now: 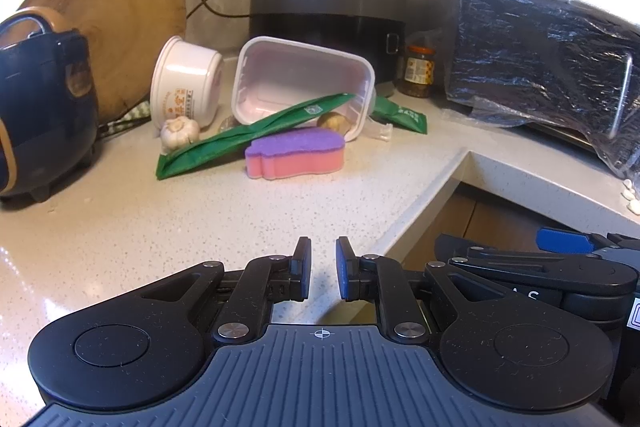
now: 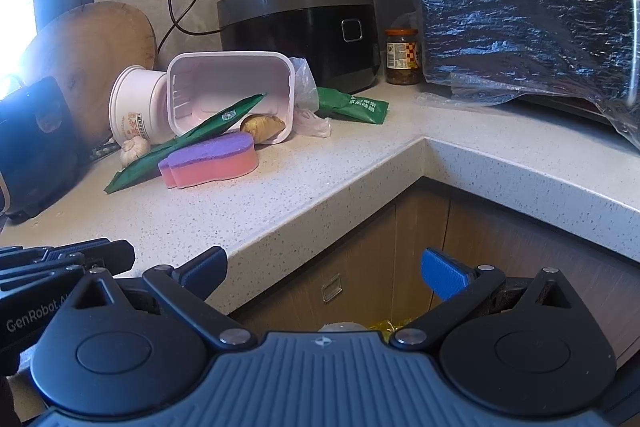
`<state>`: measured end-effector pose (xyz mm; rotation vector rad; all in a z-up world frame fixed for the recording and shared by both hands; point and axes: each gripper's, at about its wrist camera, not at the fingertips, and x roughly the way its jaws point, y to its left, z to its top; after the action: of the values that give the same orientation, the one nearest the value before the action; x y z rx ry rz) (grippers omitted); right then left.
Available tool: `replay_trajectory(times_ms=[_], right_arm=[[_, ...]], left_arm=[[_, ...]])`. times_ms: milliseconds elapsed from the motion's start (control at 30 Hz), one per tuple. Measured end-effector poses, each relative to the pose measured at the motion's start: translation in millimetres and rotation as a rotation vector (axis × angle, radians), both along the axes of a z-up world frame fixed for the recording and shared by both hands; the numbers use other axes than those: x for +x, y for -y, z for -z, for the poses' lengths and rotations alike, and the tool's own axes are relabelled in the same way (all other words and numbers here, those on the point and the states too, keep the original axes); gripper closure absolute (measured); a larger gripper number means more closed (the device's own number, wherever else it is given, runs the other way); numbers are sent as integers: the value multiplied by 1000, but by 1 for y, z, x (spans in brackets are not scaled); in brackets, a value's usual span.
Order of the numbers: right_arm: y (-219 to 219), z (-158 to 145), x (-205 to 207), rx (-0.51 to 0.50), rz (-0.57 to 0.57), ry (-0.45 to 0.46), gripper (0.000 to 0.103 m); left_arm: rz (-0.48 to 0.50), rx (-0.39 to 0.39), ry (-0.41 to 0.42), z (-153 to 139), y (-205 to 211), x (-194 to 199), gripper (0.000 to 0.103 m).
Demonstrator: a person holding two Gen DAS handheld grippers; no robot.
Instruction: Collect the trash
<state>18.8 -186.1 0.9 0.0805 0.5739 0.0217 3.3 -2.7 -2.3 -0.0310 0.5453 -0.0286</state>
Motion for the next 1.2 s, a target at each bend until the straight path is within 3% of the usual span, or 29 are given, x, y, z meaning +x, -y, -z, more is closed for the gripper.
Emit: replay_trajectory(times_ms=[333, 533, 1200], right_arm=[[0, 3, 2, -1, 3, -8, 0], [0, 4, 3, -3, 5, -10, 0], [-7, 3, 25, -21, -47, -13, 0]], left_arm=[[-5, 12, 24, 4, 2, 3, 87], [-10, -23, 8, 4, -1, 6, 87], [-71, -17, -47, 2, -17, 24, 87]])
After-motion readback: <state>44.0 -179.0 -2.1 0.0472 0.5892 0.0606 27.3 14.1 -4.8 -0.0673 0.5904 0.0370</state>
